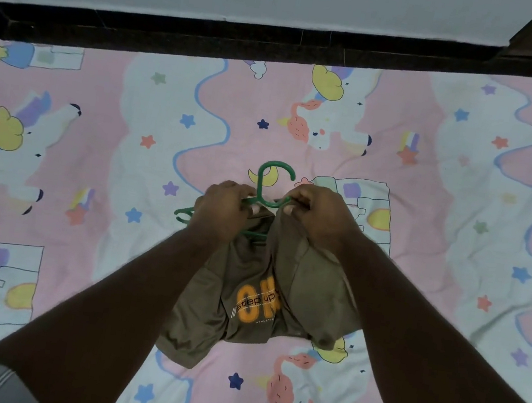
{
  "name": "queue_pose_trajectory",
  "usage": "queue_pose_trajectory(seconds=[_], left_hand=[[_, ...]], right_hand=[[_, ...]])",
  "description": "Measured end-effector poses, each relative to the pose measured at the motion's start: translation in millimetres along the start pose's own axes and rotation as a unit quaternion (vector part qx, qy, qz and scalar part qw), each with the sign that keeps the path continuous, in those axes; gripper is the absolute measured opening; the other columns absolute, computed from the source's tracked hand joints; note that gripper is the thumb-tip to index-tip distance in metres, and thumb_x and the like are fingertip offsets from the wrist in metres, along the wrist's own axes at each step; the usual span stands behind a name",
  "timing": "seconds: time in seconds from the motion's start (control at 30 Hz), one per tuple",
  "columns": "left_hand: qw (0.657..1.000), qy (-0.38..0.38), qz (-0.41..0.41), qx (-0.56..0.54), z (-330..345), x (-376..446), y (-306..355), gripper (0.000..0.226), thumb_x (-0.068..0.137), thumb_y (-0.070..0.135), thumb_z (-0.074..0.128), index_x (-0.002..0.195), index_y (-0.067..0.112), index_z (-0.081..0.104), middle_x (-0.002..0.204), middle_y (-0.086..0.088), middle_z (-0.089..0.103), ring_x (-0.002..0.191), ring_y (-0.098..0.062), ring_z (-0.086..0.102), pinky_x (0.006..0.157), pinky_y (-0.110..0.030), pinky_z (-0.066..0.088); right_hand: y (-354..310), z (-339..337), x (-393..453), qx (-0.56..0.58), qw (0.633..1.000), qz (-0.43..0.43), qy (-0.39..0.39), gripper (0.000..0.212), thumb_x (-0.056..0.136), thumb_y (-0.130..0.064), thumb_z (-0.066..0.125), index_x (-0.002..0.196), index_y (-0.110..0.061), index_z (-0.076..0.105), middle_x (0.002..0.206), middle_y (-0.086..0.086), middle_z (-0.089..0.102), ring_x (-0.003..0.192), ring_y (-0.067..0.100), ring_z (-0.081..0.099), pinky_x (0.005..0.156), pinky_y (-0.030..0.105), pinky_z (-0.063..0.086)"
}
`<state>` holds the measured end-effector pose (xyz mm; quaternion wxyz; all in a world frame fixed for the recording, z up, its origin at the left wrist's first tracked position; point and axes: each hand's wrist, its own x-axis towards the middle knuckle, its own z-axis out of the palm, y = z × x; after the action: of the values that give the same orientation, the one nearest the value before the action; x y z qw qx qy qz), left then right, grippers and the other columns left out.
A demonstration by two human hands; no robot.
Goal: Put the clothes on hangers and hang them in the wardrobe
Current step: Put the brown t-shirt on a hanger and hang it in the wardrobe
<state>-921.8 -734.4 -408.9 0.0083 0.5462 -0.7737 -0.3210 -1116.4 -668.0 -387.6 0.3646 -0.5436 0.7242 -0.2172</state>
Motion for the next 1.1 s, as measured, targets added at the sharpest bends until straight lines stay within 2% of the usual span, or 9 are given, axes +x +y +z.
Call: queue_pose_trajectory(seconds=[0.13, 0.27, 0.4, 0.57, 0.7, 0.83, 0.93, 1.03, 1.1], left_hand=[[0.986, 0.161, -0.032, -0.027, 6.3, -22.8, -12.5, 0.028, 0.086, 0.031, 0.074, 0.111, 0.022, 0.065, 0.108, 0.000, 0.063, 0.105, -0.025, 0.055, 0.083, -0.037, 0.042], [0.971, 0.231, -0.035, -0.043, 23.2, -39.8, -26.9, 0.023, 0.087, 0.024, 0.072, 0.106, 0.014, 0.064, 0.106, -0.007, 0.062, 0.102, -0.028, 0.052, 0.081, -0.031, 0.034], [0.985, 0.117, -0.083, -0.096, 31.3, -39.6, -31.9, 0.010, 0.092, 0.019, 0.065, 0.088, 0.011, 0.069, 0.081, 0.003, 0.063, 0.082, -0.019, 0.059, 0.064, -0.019, 0.033], [0.993, -0.006, -0.110, -0.047, 47.9, -30.4, -32.3, 0.016, 0.095, 0.024, 0.061, 0.093, 0.014, 0.073, 0.092, -0.001, 0.071, 0.088, -0.021, 0.065, 0.075, -0.028, 0.044], [0.987, -0.005, -0.153, -0.041, 55.0, -19.9, -28.6, 0.033, 0.093, 0.049, 0.060, 0.087, 0.017, 0.067, 0.081, 0.002, 0.067, 0.082, -0.022, 0.064, 0.071, -0.033, 0.049], [0.990, -0.004, -0.141, -0.016, 66.0, -12.2, -30.4, 0.059, 0.078, 0.073, 0.051, 0.100, 0.022, 0.070, 0.096, 0.002, 0.070, 0.093, -0.023, 0.065, 0.084, -0.043, 0.056], [0.988, -0.008, -0.152, 0.005, 71.0, -12.4, -31.3, 0.051, 0.077, 0.057, 0.051, 0.109, 0.020, 0.064, 0.109, -0.003, 0.066, 0.101, -0.028, 0.062, 0.089, -0.045, 0.054], [0.977, 0.038, -0.193, -0.088, 61.1, -15.2, -30.1, 0.023, 0.090, 0.033, 0.052, 0.099, 0.017, 0.065, 0.092, -0.001, 0.067, 0.087, -0.026, 0.062, 0.074, -0.034, 0.048], [0.956, 0.073, -0.239, -0.150, 47.8, -15.0, -36.2, 0.018, 0.091, 0.027, 0.058, 0.091, 0.015, 0.071, 0.084, 0.000, 0.066, 0.083, -0.026, 0.060, 0.072, -0.031, 0.044]], right_hand=[[10.4, -2.7, 0.1, -0.007, 1.000, 0.009, 0.008, 0.018, 0.091, -0.013, 0.067, 0.109, -0.016, 0.071, 0.095, -0.006, 0.066, 0.092, 0.013, 0.060, 0.078, 0.022, 0.038], [22.0, -4.7, -1.2, -0.019, 1.000, 0.016, 0.007, 0.024, 0.092, -0.009, 0.064, 0.113, -0.018, 0.072, 0.111, -0.002, 0.072, 0.103, 0.015, 0.062, 0.086, 0.024, 0.042], [36.0, -10.6, -2.9, -0.055, 0.998, 0.042, 0.016, 0.024, 0.094, -0.008, 0.059, 0.114, -0.015, 0.070, 0.112, 0.002, 0.071, 0.101, 0.017, 0.060, 0.082, 0.023, 0.037], [46.0, -17.5, -4.8, -0.066, 0.996, 0.048, 0.033, 0.025, 0.095, -0.006, 0.055, 0.114, -0.015, 0.068, 0.108, 0.005, 0.071, 0.098, 0.022, 0.060, 0.079, 0.026, 0.037], [55.9, -26.2, -8.0, -0.086, 0.995, 0.043, 0.016, 0.025, 0.096, -0.005, 0.053, 0.115, -0.014, 0.067, 0.107, 0.006, 0.071, 0.093, 0.018, 0.056, 0.078, 0.026, 0.037], [64.2, -28.1, -10.7, -0.097, 0.994, 0.043, 0.007, 0.025, 0.097, -0.005, 0.053, 0.115, -0.014, 0.067, 0.106, 0.006, 0.070, 0.090, 0.017, 0.055, 0.075, 0.025, 0.035], [66.1, -28.8, -12.2, -0.104, 0.994, 0.038, 0.013, 0.024, 0.097, -0.005, 0.053, 0.116, -0.013, 0.067, 0.106, 0.007, 0.070, 0.089, 0.016, 0.053, 0.076, 0.026, 0.035], [66.4, -31.2, -13.8, -0.106, 0.994, 0.038, 0.010, 0.022, 0.099, -0.006, 0.053, 0.116, -0.012, 0.066, 0.106, 0.008, 0.069, 0.088, 0.017, 0.052, 0.077, 0.026, 0.036], [65.1, -33.4, -16.4, -0.103, 0.994, 0.033, 0.010, 0.022, 0.098, -0.006, 0.053, 0.115, -0.012, 0.066, 0.106, 0.009, 0.070, 0.088, 0.017, 0.053, 0.077, 0.026, 0.036]])
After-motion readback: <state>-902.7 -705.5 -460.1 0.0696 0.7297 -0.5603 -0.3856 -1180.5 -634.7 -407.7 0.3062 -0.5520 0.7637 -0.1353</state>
